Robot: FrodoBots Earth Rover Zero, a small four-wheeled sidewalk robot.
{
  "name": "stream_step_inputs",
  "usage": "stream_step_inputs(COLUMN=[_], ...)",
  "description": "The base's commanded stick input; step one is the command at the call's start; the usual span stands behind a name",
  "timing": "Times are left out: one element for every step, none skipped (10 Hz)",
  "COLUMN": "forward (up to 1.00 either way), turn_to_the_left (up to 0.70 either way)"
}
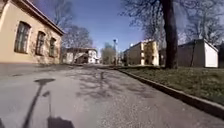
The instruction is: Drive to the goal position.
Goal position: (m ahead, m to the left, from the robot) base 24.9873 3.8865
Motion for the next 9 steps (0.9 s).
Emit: stream_step_inputs(forward=[0.85, 0.85, 0.85, 0.85, 0.85, 0.85, 0.85, 0.85, 0.85], turn_to_the_left=[0.25, 0.08, 0.0, 0.0, 0.0, 0.0, 0.0, 0.0, 0.0])
